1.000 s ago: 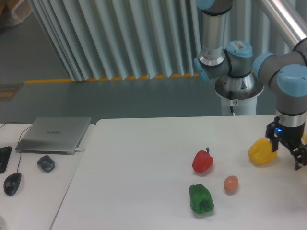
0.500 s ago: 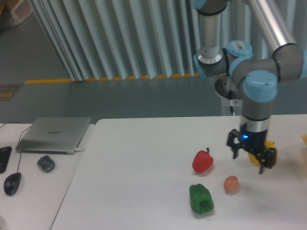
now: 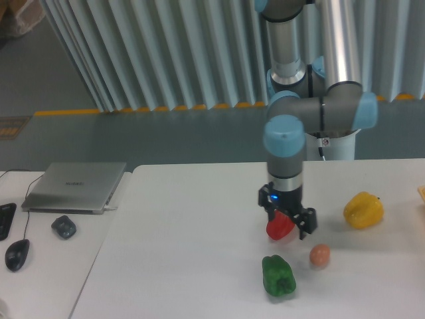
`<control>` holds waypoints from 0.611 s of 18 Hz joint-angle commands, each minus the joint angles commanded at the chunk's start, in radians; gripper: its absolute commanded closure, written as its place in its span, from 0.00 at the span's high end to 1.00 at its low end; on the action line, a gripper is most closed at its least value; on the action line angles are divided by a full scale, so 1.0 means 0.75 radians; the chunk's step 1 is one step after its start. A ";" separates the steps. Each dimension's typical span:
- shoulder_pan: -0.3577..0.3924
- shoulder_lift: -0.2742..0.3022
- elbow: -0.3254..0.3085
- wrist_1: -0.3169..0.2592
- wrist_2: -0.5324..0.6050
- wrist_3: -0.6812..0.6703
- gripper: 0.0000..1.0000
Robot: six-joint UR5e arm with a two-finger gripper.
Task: Place the red peppers in a basket
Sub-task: 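Lower the gripper onto the red pepper and close on it, then lift the red pepper and carry it past the yellow pepper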
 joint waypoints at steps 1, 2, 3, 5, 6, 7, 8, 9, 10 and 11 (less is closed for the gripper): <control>-0.018 -0.002 -0.018 0.002 0.006 -0.008 1.00; -0.029 0.000 -0.027 0.002 0.024 -0.012 1.00; -0.039 -0.006 -0.033 0.000 0.047 -0.012 1.00; -0.047 -0.010 -0.037 0.000 0.082 -0.010 1.00; -0.047 -0.016 -0.039 -0.002 0.090 -0.006 1.00; -0.045 -0.018 -0.039 -0.002 0.098 -0.002 1.00; -0.043 -0.020 -0.041 -0.002 0.100 -0.002 1.00; -0.043 -0.020 -0.043 -0.002 0.110 -0.002 1.00; -0.045 -0.020 -0.043 -0.002 0.137 0.000 1.00; -0.041 -0.020 -0.043 -0.002 0.149 0.000 1.00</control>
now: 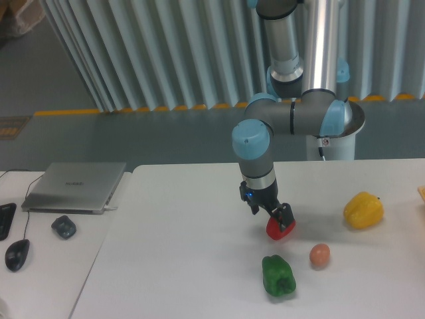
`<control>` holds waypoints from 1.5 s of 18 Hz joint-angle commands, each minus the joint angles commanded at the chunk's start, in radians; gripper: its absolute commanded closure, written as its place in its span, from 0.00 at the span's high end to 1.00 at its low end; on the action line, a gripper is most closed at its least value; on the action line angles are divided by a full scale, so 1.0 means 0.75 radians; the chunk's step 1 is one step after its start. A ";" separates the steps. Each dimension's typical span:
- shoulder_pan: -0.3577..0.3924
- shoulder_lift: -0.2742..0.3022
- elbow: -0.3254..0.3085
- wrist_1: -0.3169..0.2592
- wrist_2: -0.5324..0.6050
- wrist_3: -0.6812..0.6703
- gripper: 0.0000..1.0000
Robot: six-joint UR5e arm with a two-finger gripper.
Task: Place the red peppers in a basket
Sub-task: 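Lift the red pepper and carry it past the yellow pepper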
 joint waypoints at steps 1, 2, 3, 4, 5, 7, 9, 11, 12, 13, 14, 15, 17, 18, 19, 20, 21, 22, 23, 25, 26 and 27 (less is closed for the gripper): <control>0.004 0.000 0.000 0.000 0.000 0.000 1.00; 0.004 -0.002 -0.002 0.000 0.002 0.002 1.00; 0.006 -0.004 -0.010 0.000 0.010 0.004 1.00; 0.006 -0.010 -0.020 0.002 0.023 0.004 1.00; 0.006 -0.016 -0.027 0.002 0.041 0.006 1.00; 0.004 -0.027 -0.039 0.002 0.045 0.006 1.00; -0.004 -0.041 -0.059 0.004 0.043 0.002 1.00; -0.006 -0.045 -0.047 0.006 0.043 0.008 0.71; -0.002 -0.043 -0.041 0.002 0.041 0.008 0.63; 0.002 -0.041 -0.039 0.002 0.043 0.008 0.59; 0.008 -0.033 -0.029 -0.006 0.039 0.016 0.55; 0.008 -0.031 -0.027 -0.008 0.037 0.026 0.54; 0.018 -0.025 -0.018 -0.012 0.045 0.059 0.48; 0.033 -0.023 -0.008 -0.024 0.045 0.059 0.48; 0.047 -0.020 0.010 -0.045 0.045 0.061 0.48; 0.073 -0.016 0.047 -0.079 0.045 0.061 0.48; 0.100 -0.010 0.086 -0.122 0.045 0.078 0.48; 0.125 -0.008 0.102 -0.155 0.047 0.138 0.48; 0.153 0.016 0.110 -0.180 0.047 0.230 0.48; 0.247 0.061 0.119 -0.174 0.037 0.468 0.48; 0.300 0.065 0.145 -0.174 0.035 0.568 0.48; 0.331 0.063 0.155 -0.174 0.035 0.621 0.48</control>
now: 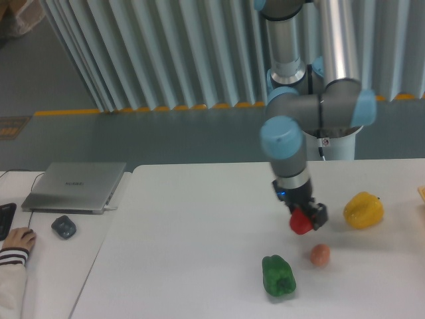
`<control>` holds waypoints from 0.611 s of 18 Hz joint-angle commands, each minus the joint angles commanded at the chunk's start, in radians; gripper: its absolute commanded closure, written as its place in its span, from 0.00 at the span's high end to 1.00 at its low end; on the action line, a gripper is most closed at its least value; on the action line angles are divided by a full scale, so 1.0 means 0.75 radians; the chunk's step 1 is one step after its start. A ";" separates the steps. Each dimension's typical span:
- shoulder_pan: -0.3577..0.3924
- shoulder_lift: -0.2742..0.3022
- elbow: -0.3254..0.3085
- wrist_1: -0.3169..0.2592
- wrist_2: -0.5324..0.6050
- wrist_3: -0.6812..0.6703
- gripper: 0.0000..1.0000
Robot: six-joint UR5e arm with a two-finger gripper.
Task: Place the red peppers in a basket
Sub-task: 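Lift the red pepper and carry it past the yellow pepper, then lower the red pepper into the basket and release it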
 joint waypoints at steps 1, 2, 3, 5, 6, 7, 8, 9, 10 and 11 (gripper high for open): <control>0.033 0.000 0.008 0.002 0.000 0.059 0.48; 0.082 -0.004 0.016 0.008 0.002 0.167 0.48; 0.115 -0.008 0.029 0.008 0.002 0.245 0.48; 0.174 -0.016 0.029 0.008 0.004 0.366 0.48; 0.211 -0.020 0.035 0.014 0.002 0.421 0.48; 0.227 -0.033 0.043 0.024 -0.002 0.452 0.48; 0.235 -0.037 0.043 0.027 0.000 0.485 0.48; 0.248 -0.041 0.041 0.027 0.004 0.528 0.48; 0.262 -0.043 0.039 0.027 0.006 0.575 0.48; 0.295 -0.041 0.043 0.027 0.000 0.648 0.48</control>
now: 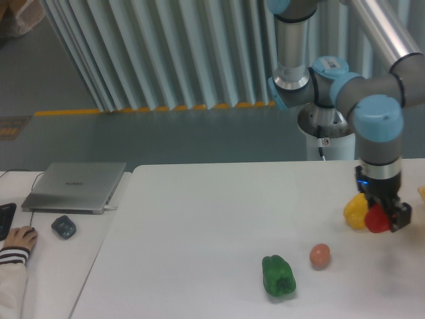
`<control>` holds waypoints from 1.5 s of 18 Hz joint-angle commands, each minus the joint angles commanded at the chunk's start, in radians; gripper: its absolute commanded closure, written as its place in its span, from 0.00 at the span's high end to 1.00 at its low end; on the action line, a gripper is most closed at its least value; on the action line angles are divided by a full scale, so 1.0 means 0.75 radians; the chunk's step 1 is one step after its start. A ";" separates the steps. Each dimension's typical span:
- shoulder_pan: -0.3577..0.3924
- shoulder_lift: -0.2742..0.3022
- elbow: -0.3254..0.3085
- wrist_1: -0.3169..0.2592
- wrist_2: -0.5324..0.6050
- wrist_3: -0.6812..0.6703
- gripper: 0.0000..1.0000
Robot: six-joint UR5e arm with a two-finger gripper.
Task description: Place the red peppers in a basket
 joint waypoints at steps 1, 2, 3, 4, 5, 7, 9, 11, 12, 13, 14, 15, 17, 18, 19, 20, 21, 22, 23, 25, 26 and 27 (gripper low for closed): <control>0.017 -0.002 0.006 0.000 -0.002 0.047 0.48; 0.033 -0.002 0.014 -0.002 -0.004 0.090 0.48; 0.047 -0.002 0.014 -0.002 -0.004 0.137 0.48; 0.055 -0.002 0.012 -0.002 0.004 0.182 0.48; 0.058 -0.004 0.012 0.002 0.002 0.217 0.48; 0.056 -0.026 0.012 0.022 0.004 0.220 0.48; 0.051 -0.057 0.014 0.124 0.004 0.220 0.48; 0.062 -0.061 0.014 0.147 0.004 0.226 0.48; 0.080 -0.051 0.018 0.147 0.000 0.228 0.48; 0.094 -0.043 0.025 0.143 -0.002 0.228 0.48; 0.098 -0.027 0.025 0.143 -0.002 0.226 0.48; 0.111 -0.008 0.027 0.143 -0.004 0.230 0.48; 0.154 0.002 0.033 0.155 -0.022 0.277 0.48; 0.176 -0.004 0.053 0.168 -0.029 0.291 0.48; 0.198 -0.016 0.073 0.180 -0.031 0.297 0.48; 0.243 -0.039 0.080 0.202 -0.031 0.332 0.48; 0.276 -0.057 0.080 0.247 -0.031 0.340 0.48; 0.307 -0.080 0.080 0.284 -0.029 0.342 0.48; 0.344 -0.094 0.084 0.303 -0.031 0.344 0.48; 0.383 -0.133 0.110 0.315 -0.063 0.340 0.48; 0.387 -0.153 0.121 0.335 -0.063 0.340 0.49; 0.391 -0.166 0.129 0.346 -0.063 0.340 0.49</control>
